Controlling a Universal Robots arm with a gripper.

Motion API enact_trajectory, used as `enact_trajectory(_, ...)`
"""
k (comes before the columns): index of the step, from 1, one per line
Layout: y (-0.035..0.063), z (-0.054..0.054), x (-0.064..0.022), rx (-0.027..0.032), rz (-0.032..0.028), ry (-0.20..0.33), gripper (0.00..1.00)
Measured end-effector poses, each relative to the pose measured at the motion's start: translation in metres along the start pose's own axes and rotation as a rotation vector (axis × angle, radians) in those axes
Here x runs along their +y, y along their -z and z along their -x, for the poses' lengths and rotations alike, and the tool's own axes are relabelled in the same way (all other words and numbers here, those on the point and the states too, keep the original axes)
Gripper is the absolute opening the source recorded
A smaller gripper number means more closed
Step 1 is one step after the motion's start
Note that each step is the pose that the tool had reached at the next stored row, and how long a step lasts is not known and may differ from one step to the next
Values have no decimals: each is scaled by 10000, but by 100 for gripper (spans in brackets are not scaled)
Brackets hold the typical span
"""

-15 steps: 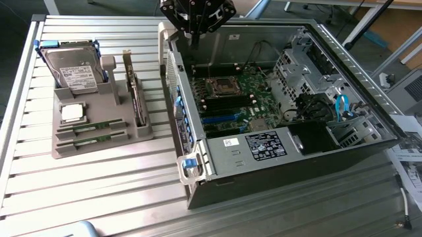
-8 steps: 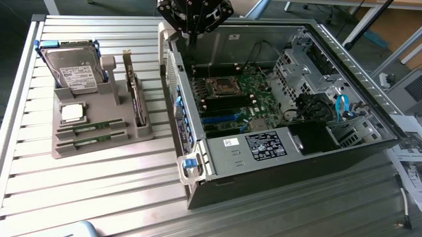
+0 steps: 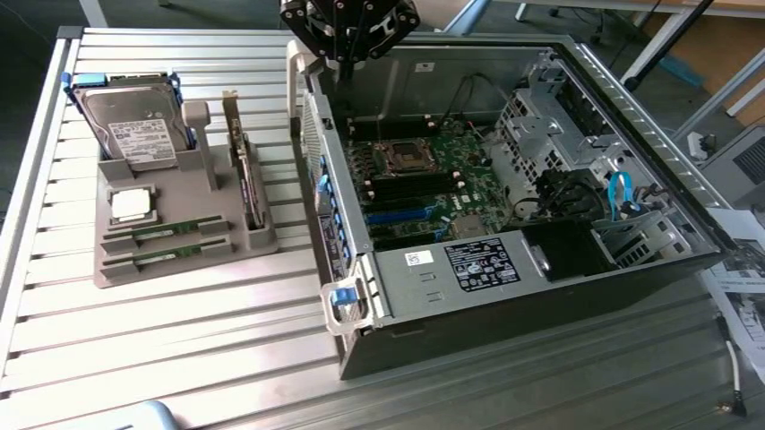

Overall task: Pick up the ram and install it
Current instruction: 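Reach for the ram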

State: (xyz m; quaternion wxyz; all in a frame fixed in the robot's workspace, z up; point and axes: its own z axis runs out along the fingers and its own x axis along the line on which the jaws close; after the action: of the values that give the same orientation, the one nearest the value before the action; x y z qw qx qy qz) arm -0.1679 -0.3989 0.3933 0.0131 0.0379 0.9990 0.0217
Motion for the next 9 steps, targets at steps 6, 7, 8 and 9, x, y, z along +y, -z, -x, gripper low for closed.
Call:
enact_trajectory(6, 1, -34, -3, 0, 0, 0, 10)
enact_trajectory(7, 1, -40, -3, 0, -1, 0, 10)
enact_trajectory(8, 1, -45, -3, 0, 0, 0, 10)
enact_trajectory(9, 2, -50, -4, 0, -1, 0, 10)
